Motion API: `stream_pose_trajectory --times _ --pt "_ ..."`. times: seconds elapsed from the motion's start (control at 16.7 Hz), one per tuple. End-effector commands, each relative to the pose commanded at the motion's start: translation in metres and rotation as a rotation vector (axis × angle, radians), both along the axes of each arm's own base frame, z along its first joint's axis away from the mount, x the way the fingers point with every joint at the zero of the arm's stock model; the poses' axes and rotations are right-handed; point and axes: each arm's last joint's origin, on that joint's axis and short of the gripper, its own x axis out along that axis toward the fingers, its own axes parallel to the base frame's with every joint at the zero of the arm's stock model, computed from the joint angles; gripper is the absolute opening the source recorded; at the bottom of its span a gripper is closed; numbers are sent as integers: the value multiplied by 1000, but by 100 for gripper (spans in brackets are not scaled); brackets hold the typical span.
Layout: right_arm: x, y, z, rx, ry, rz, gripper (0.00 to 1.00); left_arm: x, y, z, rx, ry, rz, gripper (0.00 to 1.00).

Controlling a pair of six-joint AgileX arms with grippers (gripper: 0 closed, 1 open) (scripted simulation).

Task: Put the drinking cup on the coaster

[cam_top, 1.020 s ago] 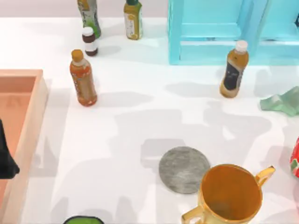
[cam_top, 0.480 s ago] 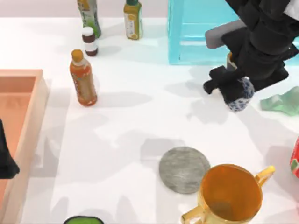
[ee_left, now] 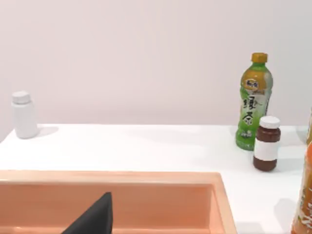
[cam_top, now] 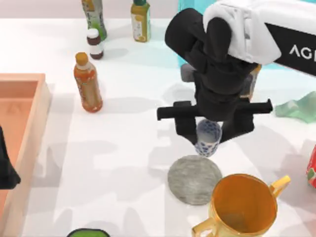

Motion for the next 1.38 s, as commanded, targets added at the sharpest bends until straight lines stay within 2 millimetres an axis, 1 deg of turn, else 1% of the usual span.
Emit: stream_pose_trajectory --times 0.12,0.24,0.6,0.72,1.08,1.14,1.32,1.38 --pt "-4 7 -8 -11 13 -52 0 0 0 0 0 0 0 100" --pt "-5 10 -11 -16 16 -80 0 0 0 0 0 0 0 100" --pt "-4 9 -11 -14 15 -90 0 0 0 0 0 0 0 100" --pt "-4 9 -24 -20 21 -88 0 0 0 0 0 0 0 100" --pt "-5 10 -73 -13 13 -84 0 0 0 0 0 0 0 100" --pt "-5 11 -76 -17 16 -84 0 0 0 0 0 0 0 100" --pt "-5 11 -76 -17 16 -84 0 0 0 0 0 0 0 100" --pt "-5 11 -76 -17 16 -84 8 0 0 0 0 0 0 100"
